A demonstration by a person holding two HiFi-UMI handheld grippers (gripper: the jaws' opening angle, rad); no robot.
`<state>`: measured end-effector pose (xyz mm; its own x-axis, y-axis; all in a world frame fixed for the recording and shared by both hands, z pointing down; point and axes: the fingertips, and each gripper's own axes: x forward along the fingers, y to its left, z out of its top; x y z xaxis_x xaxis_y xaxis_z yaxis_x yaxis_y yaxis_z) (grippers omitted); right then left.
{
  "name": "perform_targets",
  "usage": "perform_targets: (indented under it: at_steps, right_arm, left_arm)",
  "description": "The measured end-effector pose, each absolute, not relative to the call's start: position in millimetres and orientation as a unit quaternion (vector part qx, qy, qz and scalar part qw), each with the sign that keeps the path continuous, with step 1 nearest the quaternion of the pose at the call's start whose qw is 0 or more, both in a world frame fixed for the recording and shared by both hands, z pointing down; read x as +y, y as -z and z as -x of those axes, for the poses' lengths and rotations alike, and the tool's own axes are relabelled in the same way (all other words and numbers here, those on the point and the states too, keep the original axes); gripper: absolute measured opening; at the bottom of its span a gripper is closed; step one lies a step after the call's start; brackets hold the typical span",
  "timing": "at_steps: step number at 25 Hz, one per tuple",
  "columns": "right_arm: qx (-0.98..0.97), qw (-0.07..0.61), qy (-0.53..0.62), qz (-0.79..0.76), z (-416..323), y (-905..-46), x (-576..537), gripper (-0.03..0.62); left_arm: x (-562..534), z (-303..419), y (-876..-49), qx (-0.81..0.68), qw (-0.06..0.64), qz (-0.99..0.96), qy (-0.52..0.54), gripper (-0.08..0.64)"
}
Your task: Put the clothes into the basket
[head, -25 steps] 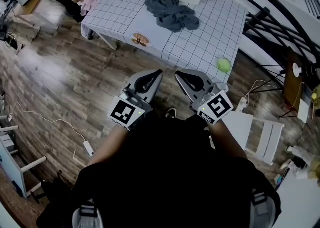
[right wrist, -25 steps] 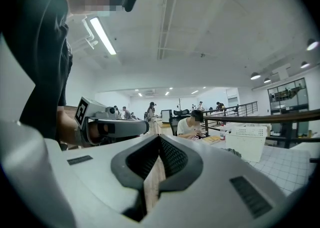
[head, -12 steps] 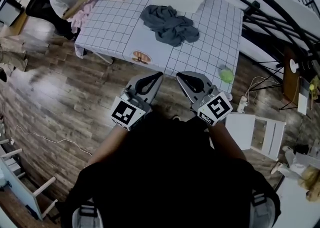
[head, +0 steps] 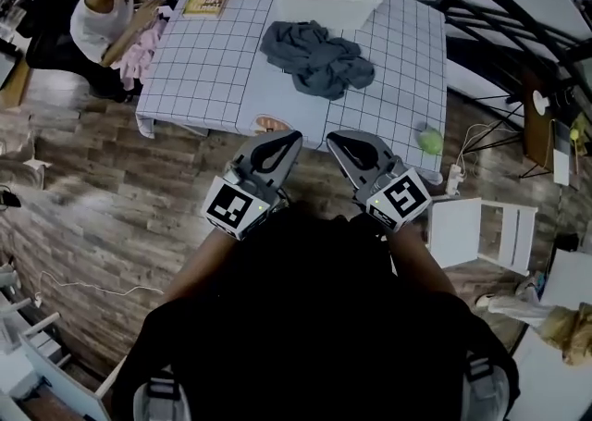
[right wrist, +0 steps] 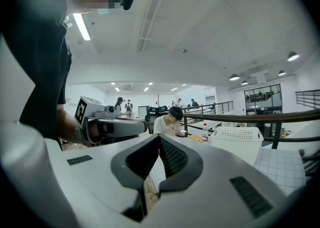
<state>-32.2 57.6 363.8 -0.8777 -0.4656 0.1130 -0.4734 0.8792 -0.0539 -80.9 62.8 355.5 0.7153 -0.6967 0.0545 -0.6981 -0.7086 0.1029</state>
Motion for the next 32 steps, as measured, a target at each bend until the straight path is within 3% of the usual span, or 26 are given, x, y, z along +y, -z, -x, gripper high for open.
perform_targets:
  at_steps: [13,32]
  right_arm:
    - [-0.953,0.058,-0.051,-0.294,51.7,-376.0,11.6,0.017]
    - [-0.948,0.098,-0.07,-0.296,15.3,-411.5,-133.6,0.017]
  left_arm:
    - [8.9,110.3,-367.5,-0.343,0.06,-0.938,-0.006,0.003]
    - [-122.4,81.9,-388.5,-0.348,0.063,-0.935,-0.018,0.003]
